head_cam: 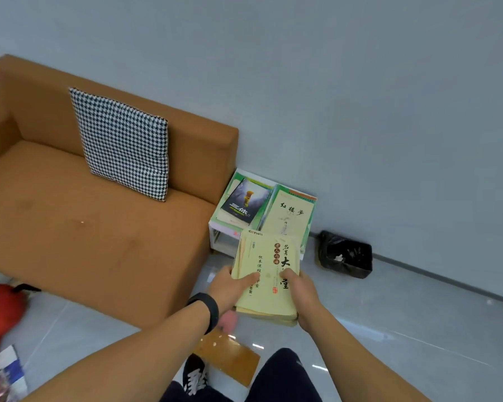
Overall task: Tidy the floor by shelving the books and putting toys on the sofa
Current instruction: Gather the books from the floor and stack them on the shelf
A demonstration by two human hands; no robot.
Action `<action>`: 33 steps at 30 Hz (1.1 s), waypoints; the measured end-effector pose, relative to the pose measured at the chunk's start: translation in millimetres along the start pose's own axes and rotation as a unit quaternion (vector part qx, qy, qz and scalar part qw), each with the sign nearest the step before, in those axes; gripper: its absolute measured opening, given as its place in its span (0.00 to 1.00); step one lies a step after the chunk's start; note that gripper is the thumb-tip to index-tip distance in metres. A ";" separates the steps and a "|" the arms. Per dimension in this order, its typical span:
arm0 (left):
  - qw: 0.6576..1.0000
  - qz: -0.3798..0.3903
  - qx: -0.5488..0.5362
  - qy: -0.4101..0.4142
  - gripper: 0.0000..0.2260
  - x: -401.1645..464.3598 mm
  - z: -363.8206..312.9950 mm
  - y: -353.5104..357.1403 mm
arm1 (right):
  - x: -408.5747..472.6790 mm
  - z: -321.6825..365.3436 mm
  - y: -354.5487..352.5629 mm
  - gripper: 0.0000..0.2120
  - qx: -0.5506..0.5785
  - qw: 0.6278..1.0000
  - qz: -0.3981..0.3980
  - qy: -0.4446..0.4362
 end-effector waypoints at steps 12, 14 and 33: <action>0.983 -0.018 0.162 -0.085 0.30 186.6 -66.3 88.3 | 213.8 61.6 -62.4 0.12 -0.042 0.993 0.058 0.092; 0.981 -0.028 0.157 -0.108 0.33 215.2 -73.5 109.6 | 250.5 74.6 -70.4 0.09 -0.042 0.991 0.057 0.114; 0.935 0.013 0.311 -0.168 0.32 336.4 -108.7 130.3 | 410.6 98.1 -67.5 0.32 -0.202 0.962 -0.077 0.169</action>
Point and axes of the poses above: each hand's wrist, its own x-axis towards the middle knuckle, its own y-axis out of the palm, z = x × y, the point moved 4 cm from there along x, towards the middle knuckle, and after that the axes turned 2 degrees about -z, right-handed, at the moved point
